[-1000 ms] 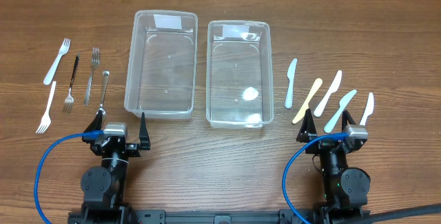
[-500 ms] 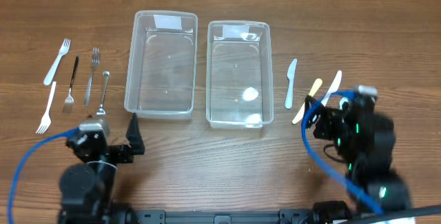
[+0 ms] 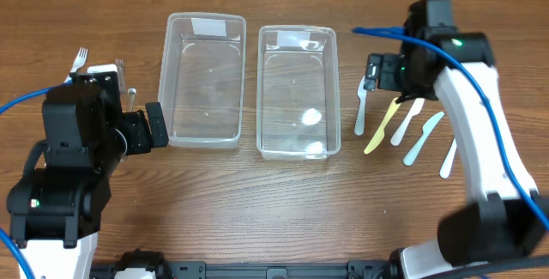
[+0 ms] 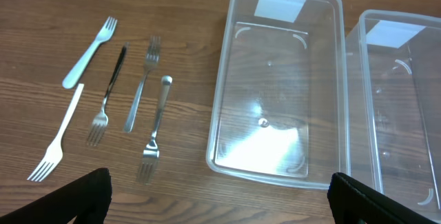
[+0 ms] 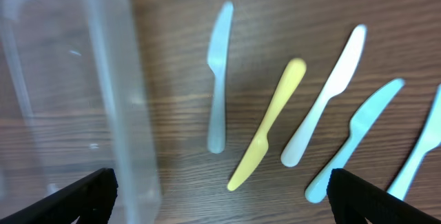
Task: Pack container
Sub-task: 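Move right gripper over the light-blue knife and grasp it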
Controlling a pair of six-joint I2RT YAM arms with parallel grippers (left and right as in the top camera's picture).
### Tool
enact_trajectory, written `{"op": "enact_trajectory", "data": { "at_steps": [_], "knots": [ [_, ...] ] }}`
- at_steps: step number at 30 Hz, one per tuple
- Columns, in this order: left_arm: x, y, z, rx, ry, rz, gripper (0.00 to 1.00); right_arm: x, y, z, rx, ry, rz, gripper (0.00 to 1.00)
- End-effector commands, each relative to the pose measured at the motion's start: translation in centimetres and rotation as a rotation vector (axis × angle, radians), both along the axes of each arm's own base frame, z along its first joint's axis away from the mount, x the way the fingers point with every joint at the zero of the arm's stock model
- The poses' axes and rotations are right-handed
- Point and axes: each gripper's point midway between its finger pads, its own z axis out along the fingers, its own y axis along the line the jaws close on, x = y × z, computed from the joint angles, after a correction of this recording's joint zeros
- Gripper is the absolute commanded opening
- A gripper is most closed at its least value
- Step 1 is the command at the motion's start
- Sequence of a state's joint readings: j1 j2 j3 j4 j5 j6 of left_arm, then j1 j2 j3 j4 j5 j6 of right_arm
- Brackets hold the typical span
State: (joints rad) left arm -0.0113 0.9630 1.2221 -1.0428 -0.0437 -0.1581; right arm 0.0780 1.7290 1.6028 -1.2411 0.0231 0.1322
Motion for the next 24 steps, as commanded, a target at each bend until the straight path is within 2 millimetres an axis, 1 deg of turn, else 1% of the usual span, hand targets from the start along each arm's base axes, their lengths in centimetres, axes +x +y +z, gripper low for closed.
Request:
{"op": "enact_trajectory", "data": {
  "at_steps": [1,5,10,14,17,21,23,24],
  "knots": [
    [0.3,-0.3,0.8,-0.013,-0.018,-0.019,1.0,1.2,-0.6,-3.5,-0.032,0.083,-0.005,1.0],
    [0.3,-0.3,0.8,-0.013,-0.018,-0.019,1.0,2.2,-0.5,-7.3,-0.036,0.149,-0.001,1.0],
    [0.3,-0.3,0.8,-0.013,-0.018,-0.02,1.0,3.4,-0.1,-10.2,-0.026,0.165,0.036,1.0],
    [0.3,-0.5,0.8,-0.02,-0.018,-0.027,1.0,3.8,0.1,-12.3,-0.021,0.191,0.044,1.0],
    [0.3,-0.5,0.8,-0.02,-0.018,-0.027,1.0,4.4,0.1,-12.9,-0.02,0.178,0.045,1.0],
    [0.3,-0.5,0.8,-0.021,-0.018,-0.027,1.0,5.1,0.2,-13.2,-0.019,0.154,0.045,1.0],
    [0.3,-0.5,0.8,-0.021,-0.018,-0.027,1.0,5.0,0.2,-13.7,-0.019,0.164,0.045,0.99],
    [0.3,-0.5,0.8,-0.021,-0.018,-0.027,1.0,4.9,0.1,-14.3,-0.02,0.18,0.045,0.99]
  ]
}}
